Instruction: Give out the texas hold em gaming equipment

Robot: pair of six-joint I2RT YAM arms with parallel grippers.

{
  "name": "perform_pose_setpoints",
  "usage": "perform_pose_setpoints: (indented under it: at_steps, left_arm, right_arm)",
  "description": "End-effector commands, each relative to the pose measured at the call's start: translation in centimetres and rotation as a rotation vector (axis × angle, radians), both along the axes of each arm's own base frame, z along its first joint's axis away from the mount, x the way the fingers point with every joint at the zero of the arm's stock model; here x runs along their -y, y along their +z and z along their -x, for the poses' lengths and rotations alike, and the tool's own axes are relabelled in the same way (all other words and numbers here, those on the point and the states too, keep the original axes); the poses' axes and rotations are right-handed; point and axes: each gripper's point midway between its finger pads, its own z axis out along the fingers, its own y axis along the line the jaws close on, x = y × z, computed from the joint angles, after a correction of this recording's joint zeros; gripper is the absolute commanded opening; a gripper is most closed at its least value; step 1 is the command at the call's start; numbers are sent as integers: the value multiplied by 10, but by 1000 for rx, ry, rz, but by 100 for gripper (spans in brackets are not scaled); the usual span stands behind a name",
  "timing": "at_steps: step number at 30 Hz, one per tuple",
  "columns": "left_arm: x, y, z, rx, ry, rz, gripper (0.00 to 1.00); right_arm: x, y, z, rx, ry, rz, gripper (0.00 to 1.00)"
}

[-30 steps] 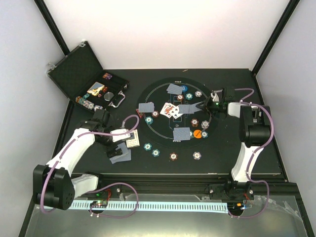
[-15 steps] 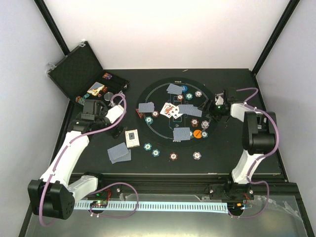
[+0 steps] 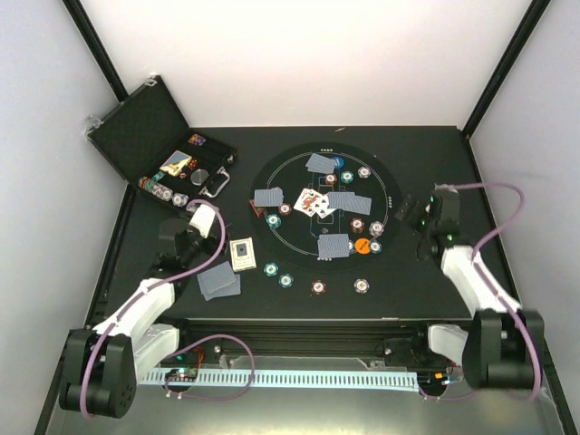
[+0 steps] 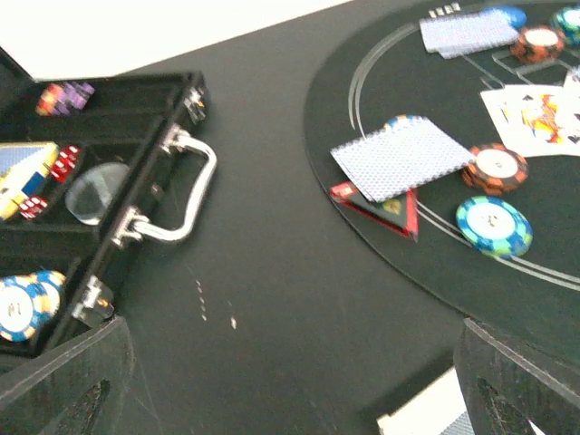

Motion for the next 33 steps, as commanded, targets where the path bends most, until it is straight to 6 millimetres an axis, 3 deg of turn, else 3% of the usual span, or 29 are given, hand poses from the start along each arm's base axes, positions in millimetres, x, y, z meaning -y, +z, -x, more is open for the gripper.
perform_pose_setpoints:
  at_steps: [1, 5, 9, 15, 19, 22, 25, 27, 29, 30, 33]
  left_arm:
    - [-12, 54, -22, 307, 84, 51, 99]
    - [-11, 51, -24, 362, 80, 55, 99]
    - [-15, 57, -28, 426, 100, 42, 99]
    - [-31, 38, -37, 441, 193, 39, 99]
    - [-37, 40, -38, 484, 227, 43, 99]
    - [-45, 40, -32, 466, 277, 61, 99]
    - [-53, 42, -19, 512, 317, 83, 99]
    - [-54, 46, -14, 547, 320, 88, 99]
    - [-55, 46, -23, 528, 327, 82, 99]
    - [-56, 35, -35, 459, 339, 66, 99]
    - [-63, 25, -67, 309, 383, 59, 99]
  right_arm:
    - [52, 33, 14, 304, -236, 205, 100]
    - [62, 50, 17, 415, -270, 279, 100]
    - [74, 52, 11, 406, -315, 358, 100]
    - [79, 49, -2, 457, -311, 436, 100]
    - [75, 43, -4, 526, -277, 472, 100]
    - [61, 48, 5, 646, -206, 477, 100]
    - [36, 38, 9, 711, -62, 501, 100]
    - [35, 42, 10, 741, -74, 522, 100]
    - [31, 28, -6, 621, -31, 511, 100]
    - [30, 30, -14, 633, -20, 521, 100]
    - [30, 27, -18, 591, -13, 515, 100]
